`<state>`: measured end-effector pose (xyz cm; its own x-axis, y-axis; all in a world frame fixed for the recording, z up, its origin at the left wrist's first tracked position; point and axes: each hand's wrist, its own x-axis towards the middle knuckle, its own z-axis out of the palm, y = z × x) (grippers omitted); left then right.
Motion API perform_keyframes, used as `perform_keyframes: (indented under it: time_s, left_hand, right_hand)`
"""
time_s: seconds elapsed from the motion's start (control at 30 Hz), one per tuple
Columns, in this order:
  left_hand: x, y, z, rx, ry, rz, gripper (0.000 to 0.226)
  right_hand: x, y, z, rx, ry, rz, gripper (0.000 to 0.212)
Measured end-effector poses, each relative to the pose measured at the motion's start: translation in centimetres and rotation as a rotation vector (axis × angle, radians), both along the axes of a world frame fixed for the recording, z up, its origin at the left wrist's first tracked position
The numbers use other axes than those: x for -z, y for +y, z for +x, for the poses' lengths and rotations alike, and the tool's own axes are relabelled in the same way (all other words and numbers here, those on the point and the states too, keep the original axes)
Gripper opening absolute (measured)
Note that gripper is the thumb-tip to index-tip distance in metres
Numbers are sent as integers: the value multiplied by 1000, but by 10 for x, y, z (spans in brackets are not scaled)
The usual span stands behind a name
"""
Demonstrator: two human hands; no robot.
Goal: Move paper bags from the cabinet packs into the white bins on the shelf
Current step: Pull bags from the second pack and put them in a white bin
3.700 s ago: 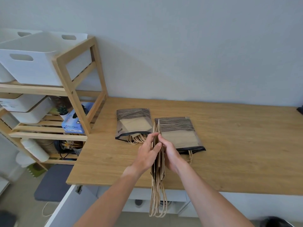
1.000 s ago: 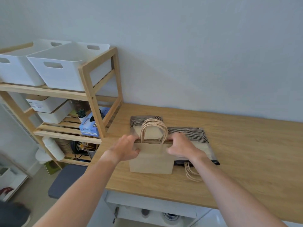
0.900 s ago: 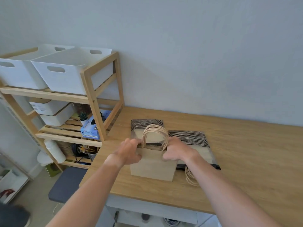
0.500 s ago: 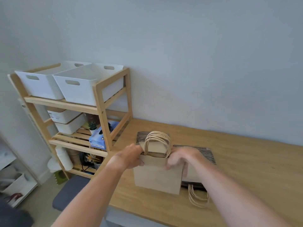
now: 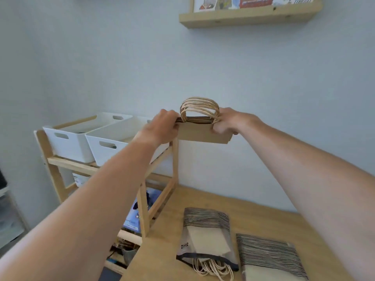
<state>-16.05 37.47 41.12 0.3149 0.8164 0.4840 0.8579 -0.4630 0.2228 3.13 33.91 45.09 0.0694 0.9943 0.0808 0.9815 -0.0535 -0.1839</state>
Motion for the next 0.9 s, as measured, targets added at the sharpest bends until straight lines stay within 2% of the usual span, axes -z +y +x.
perform_keyframes:
  time_s: [0.13, 0.27, 0.37, 0.5, 0.63, 0.77, 0.9]
  left_hand:
    - [-20, 47, -49, -86, -6, 50, 21]
    - [-21, 90, -104, -219, 27, 82, 13]
    - [-7, 123, -147, -270, 69, 54, 14]
    - [17, 170, -194, -296, 148, -22, 17]
    - [51, 206, -214, -282, 207, -176, 13]
    - [76, 246, -227, -229, 202, -426, 9]
    - [82, 255, -220, -157, 296, -513, 37]
  right_hand:
    - [-7, 59, -42, -140, -2, 161, 21]
    - [-1, 110, -96, -252, -55, 210, 1]
    - [13, 146, -139, -308, -97, 241, 17]
    - [42, 186, -180, -342, -118, 224, 10]
    - [88, 222, -205, -338, -99, 172, 22]
    - [122, 245, -217, -288, -227, 46, 31]
    - [122, 259, -225, -289, -353, -250, 28]
